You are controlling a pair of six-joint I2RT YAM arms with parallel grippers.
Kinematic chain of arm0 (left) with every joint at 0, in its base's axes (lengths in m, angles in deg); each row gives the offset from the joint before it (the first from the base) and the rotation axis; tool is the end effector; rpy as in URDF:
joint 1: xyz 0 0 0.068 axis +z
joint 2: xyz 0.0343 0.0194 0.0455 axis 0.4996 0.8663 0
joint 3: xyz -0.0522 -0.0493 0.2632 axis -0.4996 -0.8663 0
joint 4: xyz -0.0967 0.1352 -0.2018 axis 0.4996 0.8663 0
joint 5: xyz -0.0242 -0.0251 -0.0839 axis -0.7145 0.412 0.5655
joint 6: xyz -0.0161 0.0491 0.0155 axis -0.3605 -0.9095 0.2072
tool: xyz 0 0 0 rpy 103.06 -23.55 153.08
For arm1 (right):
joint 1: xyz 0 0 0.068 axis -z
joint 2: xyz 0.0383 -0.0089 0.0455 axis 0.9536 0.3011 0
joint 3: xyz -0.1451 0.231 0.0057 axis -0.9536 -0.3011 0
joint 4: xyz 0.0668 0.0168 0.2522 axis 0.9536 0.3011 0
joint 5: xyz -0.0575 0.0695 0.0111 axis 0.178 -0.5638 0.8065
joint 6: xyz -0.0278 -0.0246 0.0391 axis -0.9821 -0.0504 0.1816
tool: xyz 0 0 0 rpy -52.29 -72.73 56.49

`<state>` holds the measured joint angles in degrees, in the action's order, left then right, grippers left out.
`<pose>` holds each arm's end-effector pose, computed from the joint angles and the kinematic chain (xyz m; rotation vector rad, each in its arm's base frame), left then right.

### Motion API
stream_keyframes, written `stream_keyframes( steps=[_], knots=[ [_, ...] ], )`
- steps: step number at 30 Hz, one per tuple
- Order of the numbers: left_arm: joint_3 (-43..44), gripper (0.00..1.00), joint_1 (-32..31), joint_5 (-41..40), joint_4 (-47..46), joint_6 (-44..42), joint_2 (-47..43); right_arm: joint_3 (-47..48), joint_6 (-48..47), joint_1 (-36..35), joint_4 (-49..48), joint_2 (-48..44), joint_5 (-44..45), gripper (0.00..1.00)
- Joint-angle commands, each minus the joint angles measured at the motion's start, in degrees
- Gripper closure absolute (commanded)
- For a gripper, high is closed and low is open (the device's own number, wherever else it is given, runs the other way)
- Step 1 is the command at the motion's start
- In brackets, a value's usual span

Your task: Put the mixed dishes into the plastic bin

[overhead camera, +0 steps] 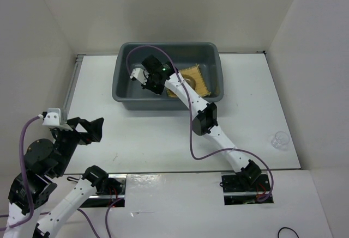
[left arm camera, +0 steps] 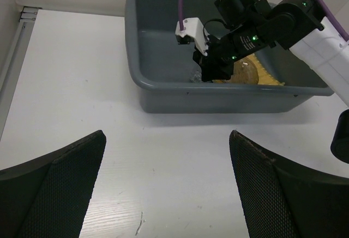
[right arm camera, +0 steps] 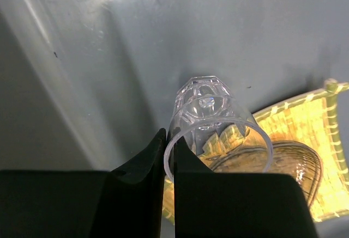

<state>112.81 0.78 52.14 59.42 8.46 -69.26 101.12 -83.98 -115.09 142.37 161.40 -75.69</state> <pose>0.0219 0.0040 0.3913 -0.1835 1.5991 -0.3363 0.4031 0.3737 0.2200 -1.6523 2.0090 0.1275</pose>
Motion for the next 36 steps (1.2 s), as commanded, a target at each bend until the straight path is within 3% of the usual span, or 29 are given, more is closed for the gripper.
stream_keyframes(
  steps=[1,12,18,26,33,36],
  knots=[
    [-0.23,0.0,-0.25,-0.51,-2.44,0.03,0.78,1.81,-0.86,-0.46,0.51,0.94,-1.08,0.93],
    [-0.23,0.0,-0.25,-0.51,-2.44,0.03,1.83,1.81,-1.38,-0.46,-0.02,2.08,-2.23,0.84],
    [-0.23,0.0,-0.25,-0.51,-2.44,0.03,2.36,1.81,0.45,-0.46,-3.08,-2.57,-1.44,0.57],
    [-0.23,0.0,-0.25,-0.51,-2.44,0.03,2.89,1.81,1.51,-3.61,-6.26,-14.77,7.34,0.36],
    [-0.23,0.0,-0.25,-0.51,-2.44,0.03,2.89,1.81,7.22,-3.1,-0.38,-27.0,16.05,0.27],
    [-0.23,0.0,-0.25,-0.51,-2.44,0.03,2.89,-5.54,11.89,-0.21,0.78,-36.39,21.15,0.26]
  ],
)
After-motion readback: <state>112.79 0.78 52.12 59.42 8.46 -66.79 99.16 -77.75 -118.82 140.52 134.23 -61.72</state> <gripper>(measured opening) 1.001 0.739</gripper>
